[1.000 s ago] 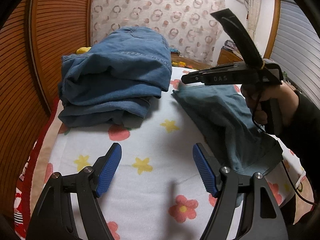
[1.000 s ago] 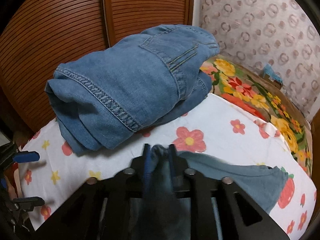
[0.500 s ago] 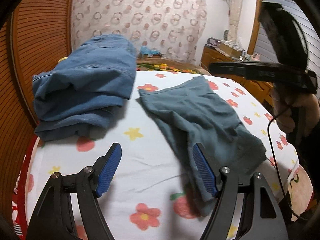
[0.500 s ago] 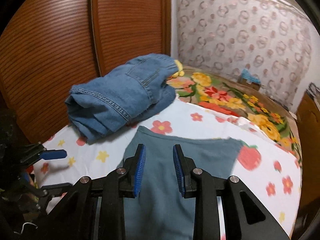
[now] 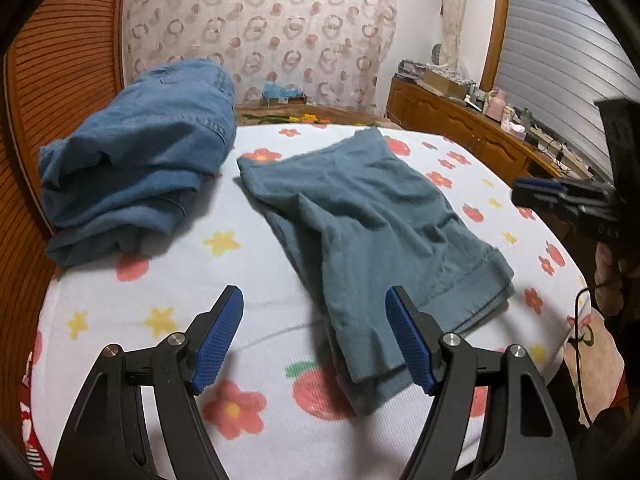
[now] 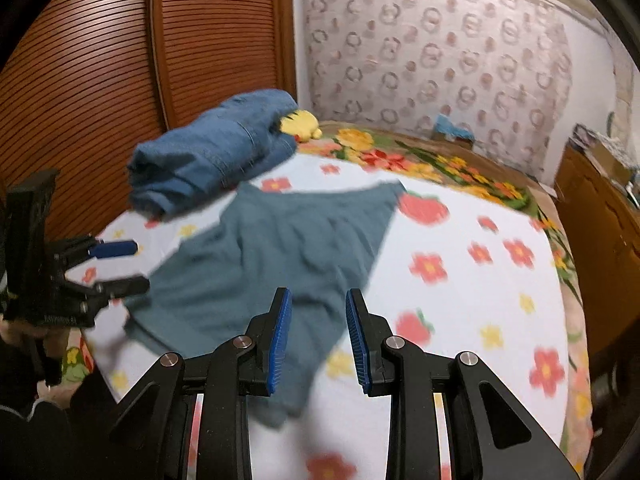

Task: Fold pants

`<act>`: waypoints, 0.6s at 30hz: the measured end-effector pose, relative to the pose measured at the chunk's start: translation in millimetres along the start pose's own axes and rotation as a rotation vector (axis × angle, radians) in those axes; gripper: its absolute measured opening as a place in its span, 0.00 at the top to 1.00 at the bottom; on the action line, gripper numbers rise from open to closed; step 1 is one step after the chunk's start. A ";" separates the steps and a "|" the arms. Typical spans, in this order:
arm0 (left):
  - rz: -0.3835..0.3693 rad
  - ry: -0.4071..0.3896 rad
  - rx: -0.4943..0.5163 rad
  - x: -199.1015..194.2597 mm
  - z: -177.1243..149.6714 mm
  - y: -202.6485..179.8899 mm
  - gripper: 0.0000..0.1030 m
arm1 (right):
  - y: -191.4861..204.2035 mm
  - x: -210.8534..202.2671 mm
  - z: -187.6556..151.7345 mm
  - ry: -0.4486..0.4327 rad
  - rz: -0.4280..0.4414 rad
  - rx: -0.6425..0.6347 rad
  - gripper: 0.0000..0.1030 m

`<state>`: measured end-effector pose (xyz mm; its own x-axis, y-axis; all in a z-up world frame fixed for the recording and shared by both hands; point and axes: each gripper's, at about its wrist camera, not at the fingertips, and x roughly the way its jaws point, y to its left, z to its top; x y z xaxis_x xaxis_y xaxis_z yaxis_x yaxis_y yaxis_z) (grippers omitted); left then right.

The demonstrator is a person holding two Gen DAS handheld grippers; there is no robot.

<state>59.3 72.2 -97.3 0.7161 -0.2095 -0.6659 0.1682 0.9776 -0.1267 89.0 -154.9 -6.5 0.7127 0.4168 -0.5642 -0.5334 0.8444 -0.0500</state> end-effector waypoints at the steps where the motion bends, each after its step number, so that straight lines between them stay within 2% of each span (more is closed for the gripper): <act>1: -0.001 0.004 0.000 0.4 -1.6 -0.6 0.28 | 1.8 -4.4 -4.7 0.007 -0.004 0.004 0.72; 7: 0.004 0.034 0.004 4.1 -11.4 -3.1 0.28 | 12.1 -11.9 -28.0 0.062 -0.027 0.007 0.72; 18: 0.010 0.066 0.005 11.5 -18.6 -1.1 0.28 | 12.6 -14.0 -43.2 0.102 -0.013 0.017 0.72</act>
<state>54.8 69.1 -118.5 0.6719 -0.1974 -0.7139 0.1646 0.9795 -0.1160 52.6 -164.7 -34.8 0.6689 0.3700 -0.6448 -0.5160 0.8554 -0.0444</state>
